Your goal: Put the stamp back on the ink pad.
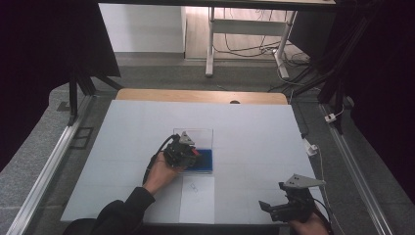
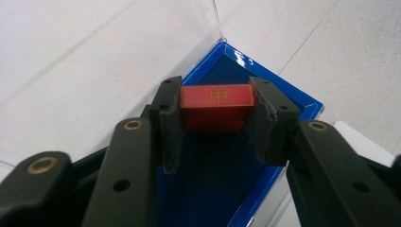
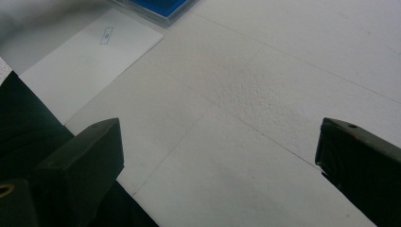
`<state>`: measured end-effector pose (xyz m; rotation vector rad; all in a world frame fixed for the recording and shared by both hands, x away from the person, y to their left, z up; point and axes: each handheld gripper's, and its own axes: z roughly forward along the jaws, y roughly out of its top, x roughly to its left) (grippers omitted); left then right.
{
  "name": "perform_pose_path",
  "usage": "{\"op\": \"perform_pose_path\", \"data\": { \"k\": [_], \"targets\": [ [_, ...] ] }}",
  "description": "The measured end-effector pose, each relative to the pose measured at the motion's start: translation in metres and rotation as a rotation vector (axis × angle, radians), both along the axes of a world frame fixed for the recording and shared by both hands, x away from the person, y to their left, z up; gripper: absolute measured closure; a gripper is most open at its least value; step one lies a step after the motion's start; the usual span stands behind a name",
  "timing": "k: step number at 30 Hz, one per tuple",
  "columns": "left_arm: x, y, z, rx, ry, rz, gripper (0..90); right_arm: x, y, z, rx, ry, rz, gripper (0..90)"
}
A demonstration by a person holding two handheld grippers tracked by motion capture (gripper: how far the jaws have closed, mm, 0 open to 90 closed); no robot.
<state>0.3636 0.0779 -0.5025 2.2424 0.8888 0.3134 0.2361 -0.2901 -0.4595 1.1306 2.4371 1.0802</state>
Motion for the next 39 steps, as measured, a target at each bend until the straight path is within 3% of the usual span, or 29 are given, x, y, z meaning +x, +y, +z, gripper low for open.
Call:
{"op": "perform_pose_path", "data": {
  "k": [4,12,19,24,35,39],
  "targets": [
    [0.001,0.0,0.0,-0.001,0.009,0.004,55.5,0.0,0.0,0.0,0.002,0.0,-0.001,1.7],
    [0.001,0.006,0.008,-0.052,0.031,0.013,46.7,0.0,0.0,0.0,0.002,-0.002,0.0,1.7],
    [-0.001,0.013,0.015,-0.097,0.075,0.007,38.1,-0.001,0.0,0.001,0.003,-0.003,0.001,1.7],
    [-0.004,0.018,0.019,-0.115,0.081,0.003,33.5,-0.001,-0.001,0.001,0.003,-0.005,-0.002,1.7],
    [-0.014,0.025,0.025,-0.136,0.079,-0.017,18.1,-0.001,-0.001,0.001,0.006,-0.008,0.002,1.7],
    [-0.017,0.027,0.029,-0.114,0.074,0.004,10.5,-0.001,0.0,0.001,0.005,-0.009,0.004,1.7]
  ]
}}
